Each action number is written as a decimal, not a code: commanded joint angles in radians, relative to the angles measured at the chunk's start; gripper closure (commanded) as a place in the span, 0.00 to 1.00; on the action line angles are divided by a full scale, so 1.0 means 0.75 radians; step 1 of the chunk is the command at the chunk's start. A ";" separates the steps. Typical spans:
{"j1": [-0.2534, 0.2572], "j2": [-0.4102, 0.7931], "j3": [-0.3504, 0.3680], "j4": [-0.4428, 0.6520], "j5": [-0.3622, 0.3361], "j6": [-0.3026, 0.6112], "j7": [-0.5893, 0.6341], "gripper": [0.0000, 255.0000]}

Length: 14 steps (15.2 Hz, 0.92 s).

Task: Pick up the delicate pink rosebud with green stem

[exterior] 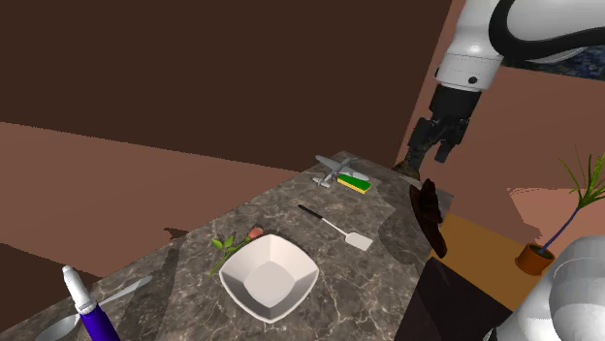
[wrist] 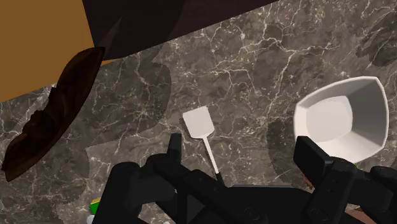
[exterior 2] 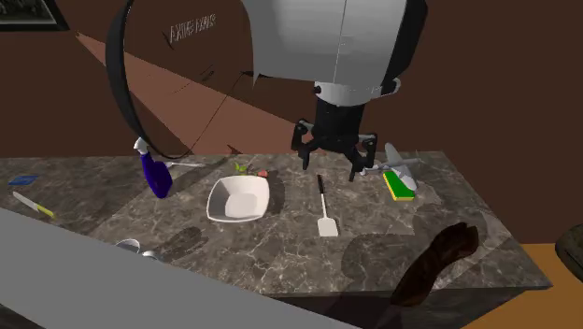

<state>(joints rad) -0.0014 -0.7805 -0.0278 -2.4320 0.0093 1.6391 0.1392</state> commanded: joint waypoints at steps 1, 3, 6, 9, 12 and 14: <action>0.000 0.000 0.000 0.000 0.000 0.000 0.000 0.00; 0.024 0.054 0.001 -0.032 0.018 0.103 -0.025 0.00; 0.061 0.148 0.004 -0.065 0.048 0.256 -0.066 0.00; 0.101 0.255 0.008 -0.082 0.081 0.406 -0.110 0.00; 0.141 0.374 0.013 -0.081 0.117 0.550 -0.159 0.00; 0.169 0.458 0.018 -0.072 0.143 0.642 -0.194 0.00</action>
<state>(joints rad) 0.1148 -0.4660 -0.0158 -2.4790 0.1065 2.0760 0.0084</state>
